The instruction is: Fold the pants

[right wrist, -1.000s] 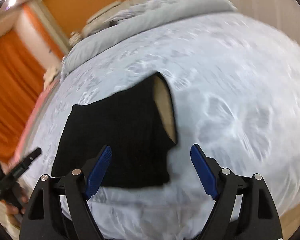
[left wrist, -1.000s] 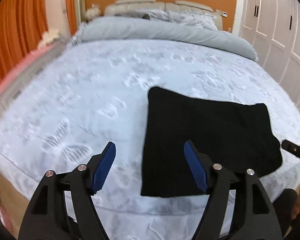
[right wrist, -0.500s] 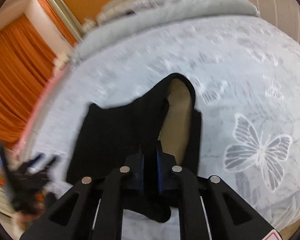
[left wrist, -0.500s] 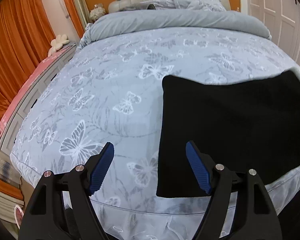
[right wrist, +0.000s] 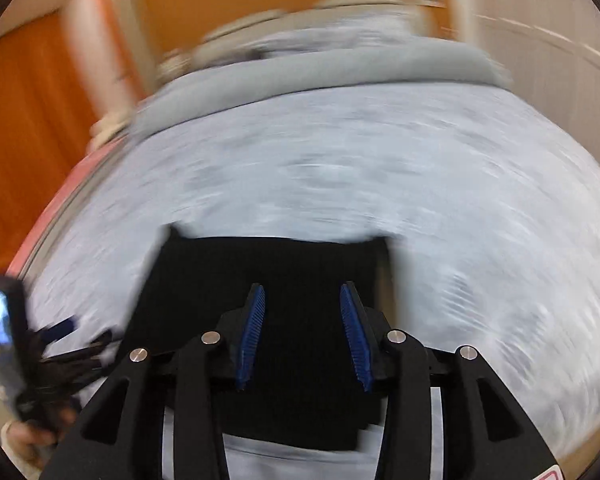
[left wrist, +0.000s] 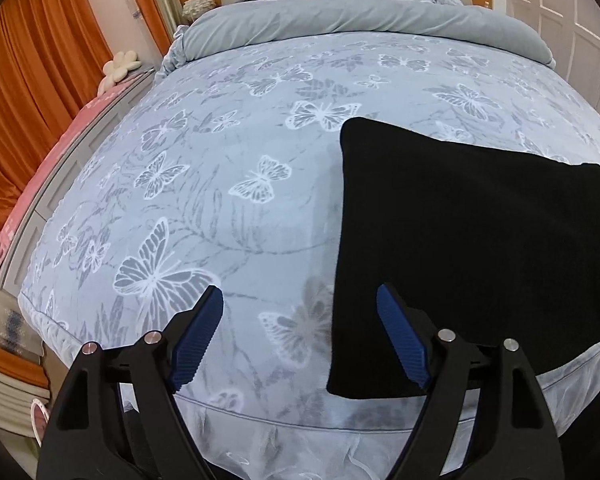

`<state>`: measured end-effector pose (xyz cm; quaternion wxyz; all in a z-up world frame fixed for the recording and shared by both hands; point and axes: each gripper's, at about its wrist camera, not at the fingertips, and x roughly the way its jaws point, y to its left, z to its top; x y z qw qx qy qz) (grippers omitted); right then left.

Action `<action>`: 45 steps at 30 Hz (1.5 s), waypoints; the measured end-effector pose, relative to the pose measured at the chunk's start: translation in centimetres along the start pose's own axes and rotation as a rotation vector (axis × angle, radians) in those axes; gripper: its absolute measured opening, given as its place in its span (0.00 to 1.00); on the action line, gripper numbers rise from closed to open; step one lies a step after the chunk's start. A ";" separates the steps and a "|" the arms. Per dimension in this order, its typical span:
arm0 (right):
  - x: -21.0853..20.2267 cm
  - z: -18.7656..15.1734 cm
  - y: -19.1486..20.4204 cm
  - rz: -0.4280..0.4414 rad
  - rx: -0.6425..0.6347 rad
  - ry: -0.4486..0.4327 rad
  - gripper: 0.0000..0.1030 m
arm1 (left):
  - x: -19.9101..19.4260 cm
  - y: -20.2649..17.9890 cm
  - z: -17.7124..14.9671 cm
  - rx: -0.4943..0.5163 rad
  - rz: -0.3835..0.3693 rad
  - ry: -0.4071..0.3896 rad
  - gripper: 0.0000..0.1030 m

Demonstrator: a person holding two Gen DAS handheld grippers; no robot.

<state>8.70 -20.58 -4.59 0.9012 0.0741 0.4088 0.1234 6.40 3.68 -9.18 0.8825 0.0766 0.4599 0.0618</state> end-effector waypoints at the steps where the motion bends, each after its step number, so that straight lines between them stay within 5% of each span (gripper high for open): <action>1: 1.2 0.5 1.2 0.031 -0.025 0.027 0.19 | 0.0 0.2 -0.1 -0.004 -0.001 0.002 0.76; 3: 5.1 1.5 4.5 0.077 -0.084 0.106 0.05 | -0.1 0.9 -0.3 -0.012 0.005 0.002 0.82; 9: 18.6 1.8 10.9 0.048 -0.168 0.337 0.06 | -0.1 4.2 -1.2 -0.032 0.027 0.004 0.83; 13: 21.7 2.1 13.1 0.030 -0.181 0.336 0.05 | 0.1 6.2 -1.7 -0.069 0.026 0.010 0.83; 15: 20.7 2.6 13.2 0.049 -0.168 0.328 0.05 | 0.1 6.6 -1.8 -0.076 0.024 0.015 0.83; 18: 14.1 2.8 10.4 0.100 -0.096 0.188 0.05 | -0.4 6.5 -2.0 -0.070 0.005 0.003 0.83; 20: 9.6 1.8 6.6 0.041 -0.051 0.110 0.06 | -0.8 6.0 -2.0 -0.058 -0.006 -0.010 0.84; 24: 7.6 -1.8 -2.4 -0.171 0.036 0.162 0.17 | -1.5 3.6 -1.7 -0.026 -0.039 -0.032 0.87; 25: 7.6 -2.8 -4.6 -0.203 0.068 0.181 0.02 | -1.7 2.7 -1.5 -0.014 -0.047 -0.036 0.87; 27: 4.8 -3.8 -7.8 -0.112 0.202 0.134 0.03 | -2.1 1.3 -1.4 0.005 -0.055 -0.043 0.87; 32: -0.2 -4.7 -6.4 -0.190 0.127 0.034 0.34 | -3.6 -2.1 -1.4 0.068 -0.078 -0.065 0.87; 34: -0.4 -5.5 -6.2 -0.200 0.113 0.037 0.69 | -3.9 -3.2 -1.5 0.088 -0.082 -0.066 0.87; 39: 2.1 -7.3 -7.3 -0.160 0.142 0.116 0.67 | -4.2 -4.7 -1.9 0.120 -0.072 -0.059 0.88; 43: 2.6 -7.7 -7.3 -0.112 0.181 0.096 0.32 | -4.3 -4.8 -2.0 0.121 -0.056 -0.053 0.90; 45: 0.9 -7.1 -7.1 -0.083 0.200 0.043 0.26 | -4.4 -4.6 -2.0 0.120 -0.046 -0.053 0.90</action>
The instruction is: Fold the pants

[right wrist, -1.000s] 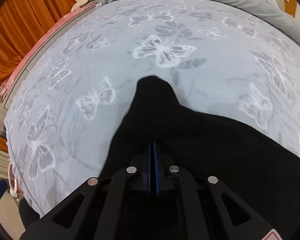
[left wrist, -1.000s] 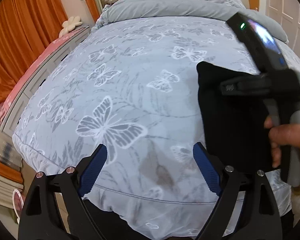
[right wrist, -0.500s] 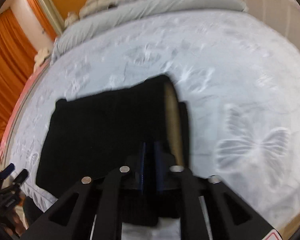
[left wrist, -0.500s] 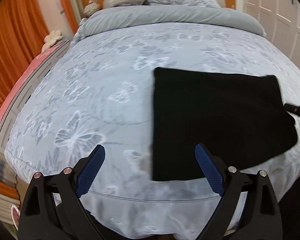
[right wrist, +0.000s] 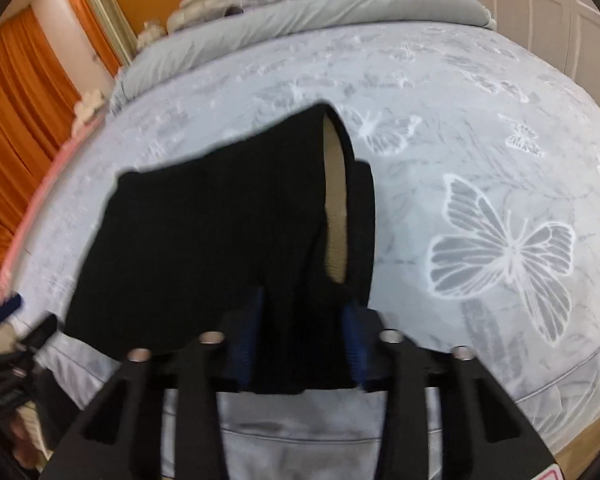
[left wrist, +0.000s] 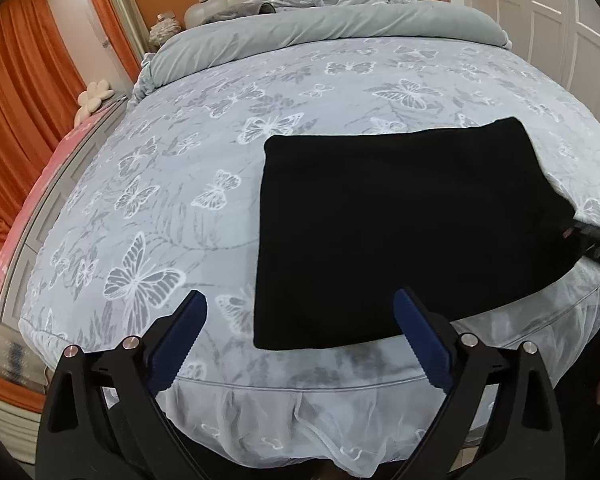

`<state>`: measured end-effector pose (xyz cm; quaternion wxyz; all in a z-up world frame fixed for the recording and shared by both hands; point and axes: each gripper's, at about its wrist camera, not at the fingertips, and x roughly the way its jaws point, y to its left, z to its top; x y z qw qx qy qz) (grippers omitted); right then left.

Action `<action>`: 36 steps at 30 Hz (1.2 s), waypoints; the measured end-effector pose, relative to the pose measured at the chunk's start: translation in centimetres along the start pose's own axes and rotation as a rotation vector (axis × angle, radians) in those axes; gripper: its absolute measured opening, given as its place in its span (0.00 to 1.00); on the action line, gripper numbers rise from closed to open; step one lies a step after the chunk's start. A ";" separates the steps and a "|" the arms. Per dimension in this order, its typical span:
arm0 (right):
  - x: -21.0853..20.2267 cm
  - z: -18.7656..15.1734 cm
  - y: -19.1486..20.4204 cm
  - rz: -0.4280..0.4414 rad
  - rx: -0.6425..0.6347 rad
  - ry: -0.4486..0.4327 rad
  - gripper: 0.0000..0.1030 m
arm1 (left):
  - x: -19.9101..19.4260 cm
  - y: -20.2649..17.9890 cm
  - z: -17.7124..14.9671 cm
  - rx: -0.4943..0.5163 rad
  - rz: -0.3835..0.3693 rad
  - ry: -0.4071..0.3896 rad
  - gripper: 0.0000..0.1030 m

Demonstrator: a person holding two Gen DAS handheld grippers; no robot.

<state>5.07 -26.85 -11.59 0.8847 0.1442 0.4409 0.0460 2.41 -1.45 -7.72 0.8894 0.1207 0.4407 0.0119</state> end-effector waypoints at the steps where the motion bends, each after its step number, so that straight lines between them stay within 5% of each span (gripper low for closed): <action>1: -0.8 0.2 -0.1 0.021 0.012 -0.018 0.23 | 0.0 0.1 0.0 -0.001 0.005 0.000 0.90; 4: -0.3 0.5 -1.0 0.025 0.031 -0.007 0.21 | 0.3 0.4 -0.1 -0.008 0.010 0.011 0.91; 6: 2.3 -0.2 -2.1 -0.035 0.022 0.063 0.42 | 0.6 0.5 -0.1 -0.015 0.010 0.020 0.91; 7: 2.4 -0.6 -2.6 -0.015 0.052 0.061 0.44 | 0.7 0.6 -0.1 -0.015 0.010 0.024 0.91; 9: 0.8 -0.8 -2.7 0.024 0.094 0.023 0.44 | 0.7 0.6 -0.2 -0.010 0.014 0.024 0.91; 14: -3.1 -0.9 -0.1 -0.101 -0.046 -0.096 0.44 | 1.2 0.5 -0.2 -0.017 0.005 0.039 0.91; 18: -3.5 -1.3 0.6 -0.112 -0.084 -0.082 0.44 | 1.8 0.3 -0.2 -0.024 -0.005 0.051 0.91; 23: -3.0 -2.0 -0.9 -0.110 -0.026 -0.058 0.64 | 2.7 1.3 -0.2 -0.090 -0.166 0.076 0.92; 26: -2.7 -1.9 -2.3 -0.065 0.028 -0.022 0.80 | 5.5 3.7 -0.3 -0.228 -0.328 0.124 0.92; 31: 0.7 -0.9 -4.2 0.034 0.108 0.098 0.83 | 10.5 5.9 -0.8 -0.396 -0.432 0.223 0.92; 36: 5.0 -1.2 -4.5 0.195 0.223 0.196 0.83 | 12.0 5.7 -0.8 -0.446 -0.491 0.193 0.95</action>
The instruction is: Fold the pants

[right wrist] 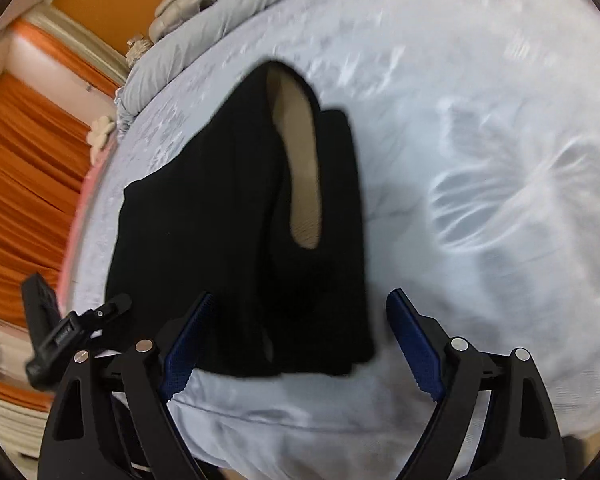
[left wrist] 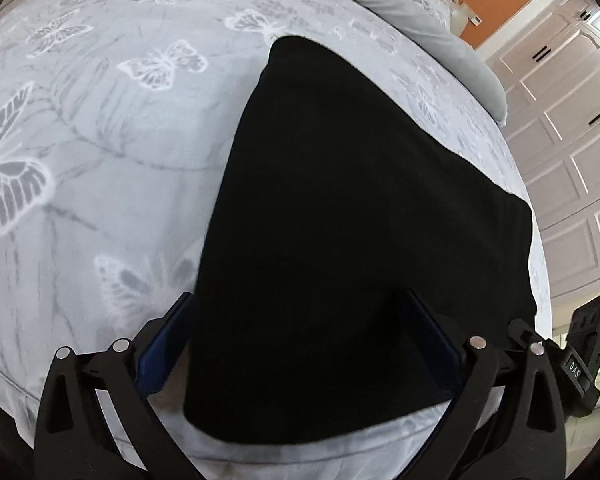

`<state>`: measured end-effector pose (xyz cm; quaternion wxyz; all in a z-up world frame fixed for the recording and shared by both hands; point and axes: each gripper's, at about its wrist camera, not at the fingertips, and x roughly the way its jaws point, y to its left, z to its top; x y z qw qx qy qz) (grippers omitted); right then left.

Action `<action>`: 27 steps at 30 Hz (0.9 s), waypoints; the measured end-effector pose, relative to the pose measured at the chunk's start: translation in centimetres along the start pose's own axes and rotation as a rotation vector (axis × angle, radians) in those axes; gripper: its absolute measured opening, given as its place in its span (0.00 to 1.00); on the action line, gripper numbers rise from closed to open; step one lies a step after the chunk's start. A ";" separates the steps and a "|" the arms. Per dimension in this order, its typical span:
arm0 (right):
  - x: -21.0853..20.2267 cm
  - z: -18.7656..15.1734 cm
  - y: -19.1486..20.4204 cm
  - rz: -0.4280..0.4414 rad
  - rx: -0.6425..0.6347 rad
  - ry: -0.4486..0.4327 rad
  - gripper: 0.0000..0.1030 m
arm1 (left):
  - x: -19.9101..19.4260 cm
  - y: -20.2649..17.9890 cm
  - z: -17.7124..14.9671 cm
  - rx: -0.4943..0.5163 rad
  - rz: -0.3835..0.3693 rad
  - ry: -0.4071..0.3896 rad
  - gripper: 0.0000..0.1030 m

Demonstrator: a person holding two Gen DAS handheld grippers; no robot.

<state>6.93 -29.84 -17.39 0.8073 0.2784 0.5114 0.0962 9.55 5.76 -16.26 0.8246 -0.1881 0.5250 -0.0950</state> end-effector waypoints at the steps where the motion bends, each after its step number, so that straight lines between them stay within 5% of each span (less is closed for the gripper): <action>1: 0.3 0.0 0.1 0.007 0.009 -0.009 0.84 | 0.1 -0.4 0.1 0.018 -0.015 -0.001 0.95; 9: 1.4 0.4 1.1 -0.011 0.048 -0.081 0.85 | 1.3 -1.3 0.6 -0.043 -0.009 -0.052 0.95; 11: 1.4 0.4 1.4 -0.011 0.039 -0.090 0.74 | 1.2 -1.2 0.8 -0.050 -0.034 -0.051 0.83; 13: 0.9 0.3 1.5 0.004 0.033 -0.102 0.51 | 1.0 -1.0 1.0 -0.044 -0.077 -0.038 0.53; 16: 0.0 0.2 2.3 0.017 0.014 -0.116 0.35 | -0.1 -0.6 1.1 -0.052 -0.132 -0.036 0.40; 27: -5.6 -4.7 4.1 0.098 -0.032 -0.089 0.31 | -7.4 -0.4 -3.3 0.015 -0.153 -0.018 0.37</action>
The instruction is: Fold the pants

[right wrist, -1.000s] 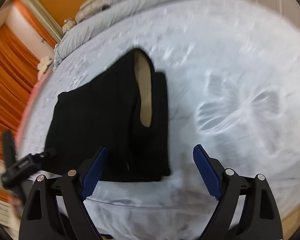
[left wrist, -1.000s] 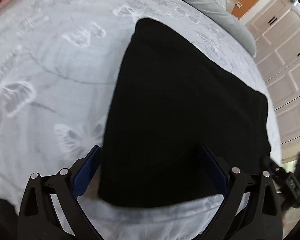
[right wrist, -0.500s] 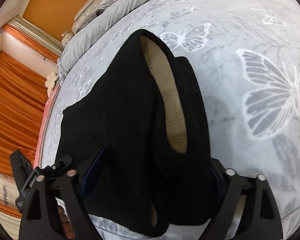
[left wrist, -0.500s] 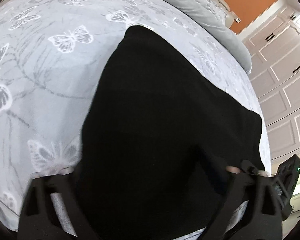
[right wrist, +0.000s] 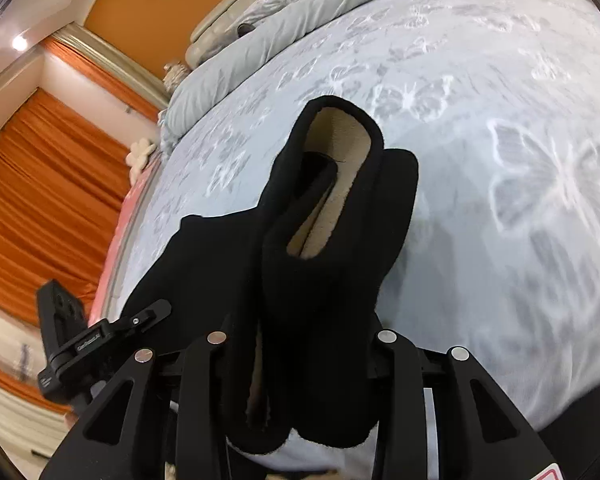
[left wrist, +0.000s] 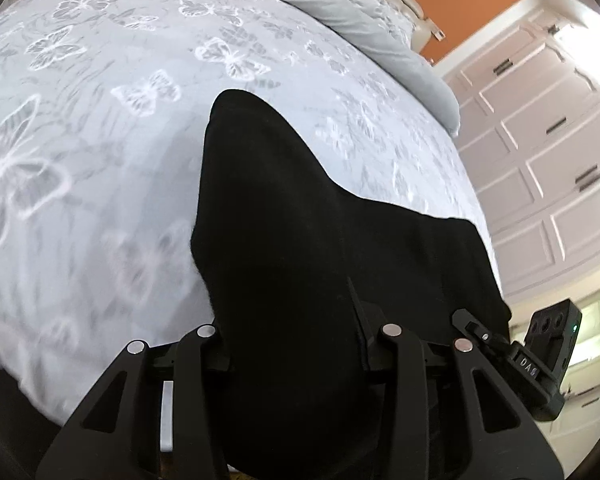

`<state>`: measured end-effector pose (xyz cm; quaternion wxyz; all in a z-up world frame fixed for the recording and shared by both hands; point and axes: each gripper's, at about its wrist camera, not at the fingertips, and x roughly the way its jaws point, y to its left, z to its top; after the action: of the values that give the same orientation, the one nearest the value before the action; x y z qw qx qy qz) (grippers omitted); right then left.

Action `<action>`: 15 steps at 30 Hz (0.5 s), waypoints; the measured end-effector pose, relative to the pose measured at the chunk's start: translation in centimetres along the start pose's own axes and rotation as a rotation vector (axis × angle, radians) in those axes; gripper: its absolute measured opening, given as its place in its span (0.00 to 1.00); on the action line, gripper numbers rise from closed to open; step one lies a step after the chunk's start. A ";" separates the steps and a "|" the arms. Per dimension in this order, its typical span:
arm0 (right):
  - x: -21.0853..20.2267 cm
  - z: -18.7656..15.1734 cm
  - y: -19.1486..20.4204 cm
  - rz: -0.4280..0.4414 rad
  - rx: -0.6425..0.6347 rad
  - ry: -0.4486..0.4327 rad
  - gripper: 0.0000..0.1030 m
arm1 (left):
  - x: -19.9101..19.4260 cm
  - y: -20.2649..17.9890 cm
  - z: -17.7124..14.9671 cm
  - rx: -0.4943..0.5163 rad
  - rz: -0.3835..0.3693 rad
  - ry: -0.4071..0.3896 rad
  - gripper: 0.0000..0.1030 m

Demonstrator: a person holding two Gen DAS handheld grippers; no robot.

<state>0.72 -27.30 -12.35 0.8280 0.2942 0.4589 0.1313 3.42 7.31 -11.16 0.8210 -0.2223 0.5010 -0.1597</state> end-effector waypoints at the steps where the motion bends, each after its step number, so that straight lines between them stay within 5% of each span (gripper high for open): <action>1: -0.4 -1.1 0.0 -0.005 -0.006 0.013 0.32 | -0.4 0.2 -0.5 0.012 0.014 0.011 0.37; 7: -1.7 -6.1 0.6 -0.046 -0.035 0.031 0.31 | -2.2 1.4 -4.4 0.038 0.061 0.031 0.37; 15: -5.4 -7.3 3.4 -0.024 -0.092 0.009 0.31 | -5.9 -0.4 -5.3 0.098 0.035 -0.014 0.37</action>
<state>-8.18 -24.52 -9.55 0.8401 0.2497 0.4596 0.1438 -3.98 8.79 -8.63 0.8371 -0.1741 0.4907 -0.1679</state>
